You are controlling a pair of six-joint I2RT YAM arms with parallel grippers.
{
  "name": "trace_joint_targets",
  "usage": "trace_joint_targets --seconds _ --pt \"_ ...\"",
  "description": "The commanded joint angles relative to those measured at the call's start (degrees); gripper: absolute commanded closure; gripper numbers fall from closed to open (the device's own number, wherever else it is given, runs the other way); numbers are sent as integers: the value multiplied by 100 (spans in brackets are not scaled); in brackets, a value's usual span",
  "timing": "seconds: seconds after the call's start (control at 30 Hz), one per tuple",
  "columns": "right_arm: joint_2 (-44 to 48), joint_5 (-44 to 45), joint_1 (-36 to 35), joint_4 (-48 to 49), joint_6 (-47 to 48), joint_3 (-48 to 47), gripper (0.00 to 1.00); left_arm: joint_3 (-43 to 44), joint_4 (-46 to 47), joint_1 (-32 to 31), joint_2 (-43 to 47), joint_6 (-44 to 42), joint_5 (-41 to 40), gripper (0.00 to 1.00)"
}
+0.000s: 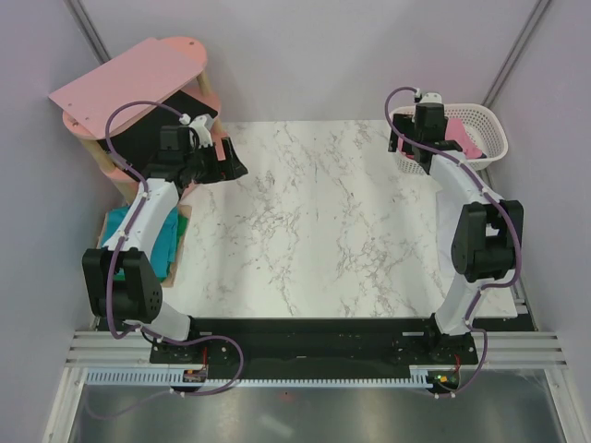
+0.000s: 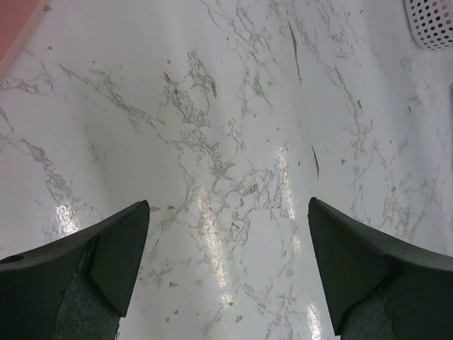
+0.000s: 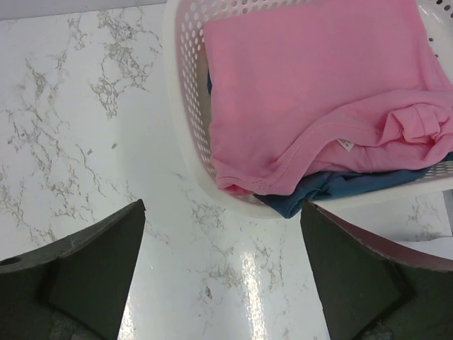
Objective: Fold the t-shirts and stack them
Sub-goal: Grab crumpled tshirt from bin with the right arm
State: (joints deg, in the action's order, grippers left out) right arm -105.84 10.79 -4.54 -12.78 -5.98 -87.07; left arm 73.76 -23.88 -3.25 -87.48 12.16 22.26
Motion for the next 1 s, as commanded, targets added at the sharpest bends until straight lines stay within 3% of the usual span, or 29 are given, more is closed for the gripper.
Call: trace_joint_targets --seconds 0.0,0.27,0.47,0.6,0.97 --pt "-15 292 -74 117 149 -47 2 34 261 17 214 5 77 0" --pt "-234 635 -135 39 255 -486 2 16 287 17 232 -3 156 0" --pt "-1244 1188 -135 -330 325 -1645 2 25 287 17 170 5 217 0" --pt "-2466 1443 -135 -884 299 -2979 2 51 287 17 126 32 322 0" --pt "-3654 1910 128 -858 -43 -3879 2 69 278 17 144 5 349 0"
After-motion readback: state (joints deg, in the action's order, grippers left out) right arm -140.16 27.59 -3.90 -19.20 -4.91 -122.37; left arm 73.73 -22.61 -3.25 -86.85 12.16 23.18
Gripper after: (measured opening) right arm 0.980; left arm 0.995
